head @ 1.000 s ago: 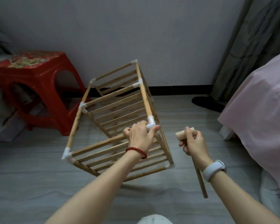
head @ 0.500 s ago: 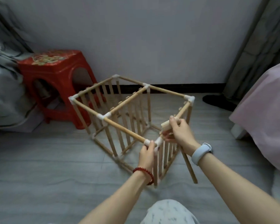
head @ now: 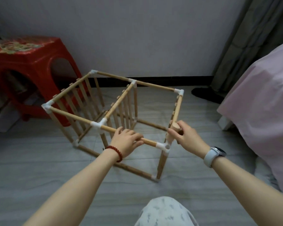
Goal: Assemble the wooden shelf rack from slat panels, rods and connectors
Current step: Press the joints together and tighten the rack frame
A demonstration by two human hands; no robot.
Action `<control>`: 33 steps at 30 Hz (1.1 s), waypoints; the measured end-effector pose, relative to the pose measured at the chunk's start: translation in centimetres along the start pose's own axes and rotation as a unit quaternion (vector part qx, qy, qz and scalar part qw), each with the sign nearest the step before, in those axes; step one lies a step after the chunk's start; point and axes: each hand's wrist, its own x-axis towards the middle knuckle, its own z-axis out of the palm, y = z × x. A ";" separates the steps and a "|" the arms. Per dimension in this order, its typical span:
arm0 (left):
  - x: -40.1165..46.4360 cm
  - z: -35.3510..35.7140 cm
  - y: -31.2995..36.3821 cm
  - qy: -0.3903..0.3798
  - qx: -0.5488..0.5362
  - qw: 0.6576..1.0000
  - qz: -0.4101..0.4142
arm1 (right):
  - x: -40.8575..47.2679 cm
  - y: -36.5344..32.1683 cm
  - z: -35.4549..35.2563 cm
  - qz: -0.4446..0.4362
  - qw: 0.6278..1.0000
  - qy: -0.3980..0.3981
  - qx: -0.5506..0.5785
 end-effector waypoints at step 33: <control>-5.5 -0.6 -7.3 0.040 0.005 0.992 -0.118 | -0.3 -3.4 1.7 -0.077 0.995 0.020 -0.056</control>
